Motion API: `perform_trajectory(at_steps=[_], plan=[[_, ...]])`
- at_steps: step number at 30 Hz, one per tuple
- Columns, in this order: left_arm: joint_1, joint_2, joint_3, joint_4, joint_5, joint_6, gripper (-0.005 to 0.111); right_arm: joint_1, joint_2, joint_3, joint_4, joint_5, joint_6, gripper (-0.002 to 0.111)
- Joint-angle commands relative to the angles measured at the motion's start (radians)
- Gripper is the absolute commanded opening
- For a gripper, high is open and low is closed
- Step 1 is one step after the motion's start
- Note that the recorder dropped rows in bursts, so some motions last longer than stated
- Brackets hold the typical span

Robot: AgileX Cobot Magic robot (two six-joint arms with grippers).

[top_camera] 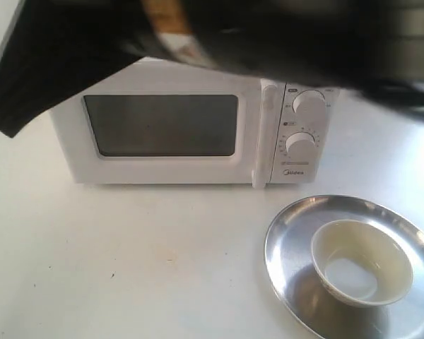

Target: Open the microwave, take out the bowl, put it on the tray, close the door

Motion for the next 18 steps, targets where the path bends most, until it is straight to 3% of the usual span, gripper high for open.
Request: perform_trajectory(at_steps=[1,7,12,18], plan=[[-0.001,-0.002,0.003,-0.004,-0.001,-0.006,0.0,0.005,-0.255,0.222,-0.008,-0.234,0.114,0.0],[-0.001,-0.002,0.003,-0.004,-0.001,-0.006,0.0,0.005,-0.475,0.498,0.004,-0.305,0.28,0.0],[-0.001,-0.002,0.003,-0.004,-0.001,-0.006,0.0,0.005,-0.523,0.669,0.007,-0.324,0.411,0.0],[-0.001,-0.002,0.003,-0.004,-0.001,-0.006,0.0,0.005,-0.534,0.714,0.061,-0.068,0.438,0.0]])
